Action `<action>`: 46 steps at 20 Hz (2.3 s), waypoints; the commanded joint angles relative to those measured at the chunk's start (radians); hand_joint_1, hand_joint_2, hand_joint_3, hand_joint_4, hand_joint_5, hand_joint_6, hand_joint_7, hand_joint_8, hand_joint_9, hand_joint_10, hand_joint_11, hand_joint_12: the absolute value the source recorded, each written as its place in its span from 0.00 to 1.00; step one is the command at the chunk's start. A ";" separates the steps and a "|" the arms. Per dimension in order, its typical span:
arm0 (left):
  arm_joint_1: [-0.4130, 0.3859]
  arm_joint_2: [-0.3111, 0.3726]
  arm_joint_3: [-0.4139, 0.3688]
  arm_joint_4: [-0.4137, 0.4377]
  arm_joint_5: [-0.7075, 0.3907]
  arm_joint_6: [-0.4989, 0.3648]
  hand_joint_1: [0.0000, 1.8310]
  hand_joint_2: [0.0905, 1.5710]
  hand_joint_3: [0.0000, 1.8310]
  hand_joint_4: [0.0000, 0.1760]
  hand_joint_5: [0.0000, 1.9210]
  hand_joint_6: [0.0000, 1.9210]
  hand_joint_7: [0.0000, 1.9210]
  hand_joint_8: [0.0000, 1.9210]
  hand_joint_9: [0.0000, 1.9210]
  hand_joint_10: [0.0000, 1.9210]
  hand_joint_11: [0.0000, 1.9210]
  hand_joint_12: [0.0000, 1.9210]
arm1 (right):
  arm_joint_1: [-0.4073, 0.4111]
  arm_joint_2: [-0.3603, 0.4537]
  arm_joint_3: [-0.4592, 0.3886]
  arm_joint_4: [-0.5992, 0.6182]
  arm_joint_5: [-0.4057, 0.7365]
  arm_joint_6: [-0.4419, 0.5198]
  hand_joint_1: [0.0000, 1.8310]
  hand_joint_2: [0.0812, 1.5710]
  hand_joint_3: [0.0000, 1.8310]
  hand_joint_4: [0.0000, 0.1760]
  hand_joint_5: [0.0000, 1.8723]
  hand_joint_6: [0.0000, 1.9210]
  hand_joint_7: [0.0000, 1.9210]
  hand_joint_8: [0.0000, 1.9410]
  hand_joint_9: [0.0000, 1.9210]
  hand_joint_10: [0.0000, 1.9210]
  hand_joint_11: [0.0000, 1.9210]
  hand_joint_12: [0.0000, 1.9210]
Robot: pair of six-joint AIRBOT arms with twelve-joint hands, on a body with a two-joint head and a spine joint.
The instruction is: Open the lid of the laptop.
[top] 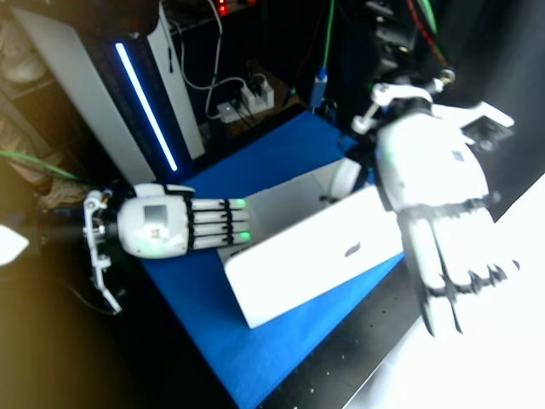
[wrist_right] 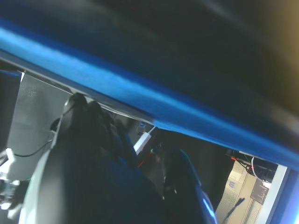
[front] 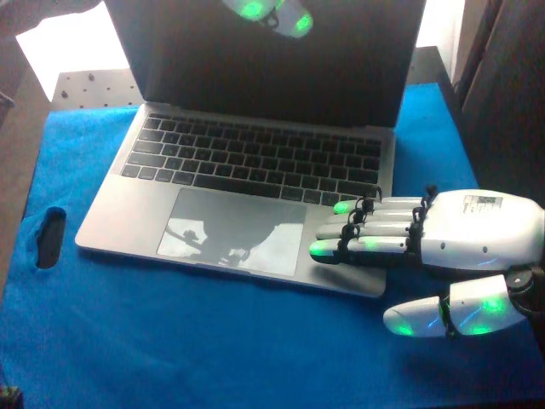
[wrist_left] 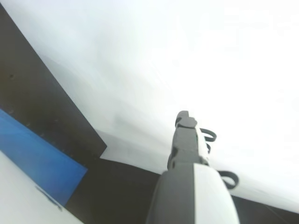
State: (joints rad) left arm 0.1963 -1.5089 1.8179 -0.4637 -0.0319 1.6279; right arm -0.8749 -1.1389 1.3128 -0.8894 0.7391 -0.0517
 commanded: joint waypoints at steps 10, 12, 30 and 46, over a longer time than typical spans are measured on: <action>-0.053 -0.112 0.289 -0.061 0.068 0.035 0.34 0.66 0.00 0.00 0.00 0.00 0.00 0.00 0.00 0.00 0.00 0.00 | 0.022 -0.024 0.004 -0.070 0.009 0.018 0.00 0.92 0.00 0.00 0.01 0.00 0.00 0.00 0.00 0.00 0.00 0.00; -0.060 -0.109 0.289 -0.061 0.068 0.048 0.29 0.65 0.00 0.00 0.00 0.00 0.00 0.00 0.00 0.00 0.00 0.00 | 0.023 -0.026 0.004 -0.070 0.010 0.018 0.00 0.91 0.00 0.00 0.01 0.00 0.00 0.00 0.00 0.00 0.00 0.00; -0.139 -0.005 0.157 -0.115 0.010 0.250 0.29 0.63 0.00 0.00 0.00 0.00 0.00 0.00 0.00 0.00 0.04 0.02 | 0.023 -0.028 -0.004 -0.068 0.009 0.023 0.00 0.90 0.00 0.00 0.02 0.00 0.00 0.00 0.00 0.00 0.00 0.00; 0.019 0.220 -0.245 0.125 -0.382 -0.057 0.22 0.59 0.00 0.00 0.00 0.00 0.00 0.00 0.00 0.00 0.00 0.00 | 0.023 -0.003 -0.004 0.132 0.029 0.023 0.00 0.90 0.00 0.00 0.00 0.00 0.00 0.00 0.00 0.00 0.00 0.00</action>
State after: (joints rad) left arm 0.2291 -1.2884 1.5612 -0.3408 -0.2668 1.5658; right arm -0.8509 -1.1378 1.3087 -0.7898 0.7330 -0.0399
